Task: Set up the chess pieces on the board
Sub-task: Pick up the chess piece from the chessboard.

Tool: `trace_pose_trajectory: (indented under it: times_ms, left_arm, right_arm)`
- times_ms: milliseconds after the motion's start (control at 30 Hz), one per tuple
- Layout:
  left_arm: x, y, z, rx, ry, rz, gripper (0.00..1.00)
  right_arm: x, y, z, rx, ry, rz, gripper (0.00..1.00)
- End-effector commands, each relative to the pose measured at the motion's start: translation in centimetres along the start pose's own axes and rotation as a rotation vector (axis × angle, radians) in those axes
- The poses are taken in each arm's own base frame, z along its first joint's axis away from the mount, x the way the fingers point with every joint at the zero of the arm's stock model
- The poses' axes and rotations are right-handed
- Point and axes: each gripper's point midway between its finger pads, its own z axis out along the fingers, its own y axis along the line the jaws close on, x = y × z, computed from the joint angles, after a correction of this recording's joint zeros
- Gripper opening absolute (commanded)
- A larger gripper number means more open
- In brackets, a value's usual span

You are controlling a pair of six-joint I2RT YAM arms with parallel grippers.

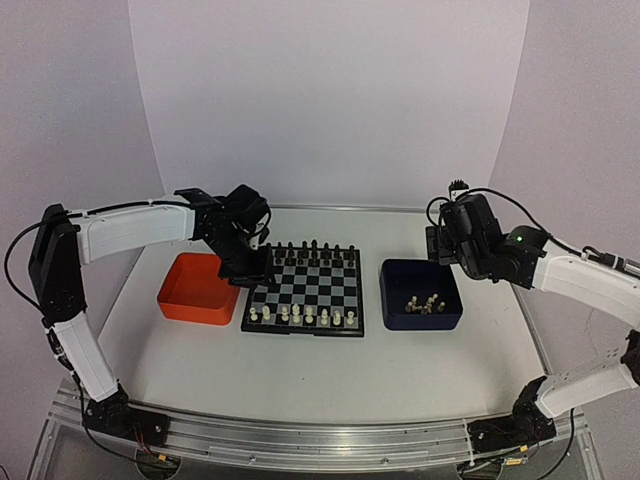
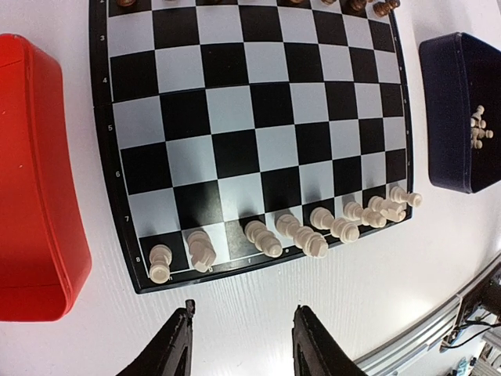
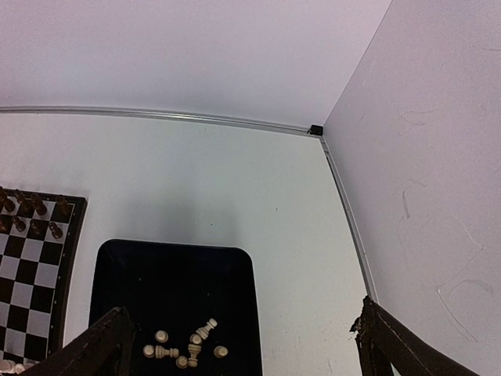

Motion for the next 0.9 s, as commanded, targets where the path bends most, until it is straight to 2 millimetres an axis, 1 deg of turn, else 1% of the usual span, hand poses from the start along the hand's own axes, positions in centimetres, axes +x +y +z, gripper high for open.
trace_pose_trajectory:
  times_ms: [0, 233, 400, 633, 867]
  left_arm:
    - [-0.3, -1.1, 0.7, 0.030, 0.023, 0.022, 0.41]
    - [0.5, 0.2, 2.8, -0.036, 0.072, 0.002, 0.40]
    - [0.7, 0.8, 4.0, -0.068, 0.093, -0.003, 0.37]
    - [1.1, 1.6, 4.9, -0.100, 0.115, 0.002, 0.34]
    - [1.2, 1.7, 5.5, -0.106, 0.126, 0.013, 0.29]
  right_arm:
    - [-1.0, -0.3, -0.4, -0.009, -0.030, 0.030, 0.95]
    - [-0.6, -0.4, -0.4, -0.005, -0.026, 0.017, 0.95]
    - [-0.4, -0.5, -0.4, 0.000, -0.025, 0.014, 0.95]
    - [-0.3, -0.9, -0.6, 0.005, -0.029, 0.017, 0.95]
    - [-0.1, -1.3, -0.8, 0.010, -0.032, 0.025, 0.95]
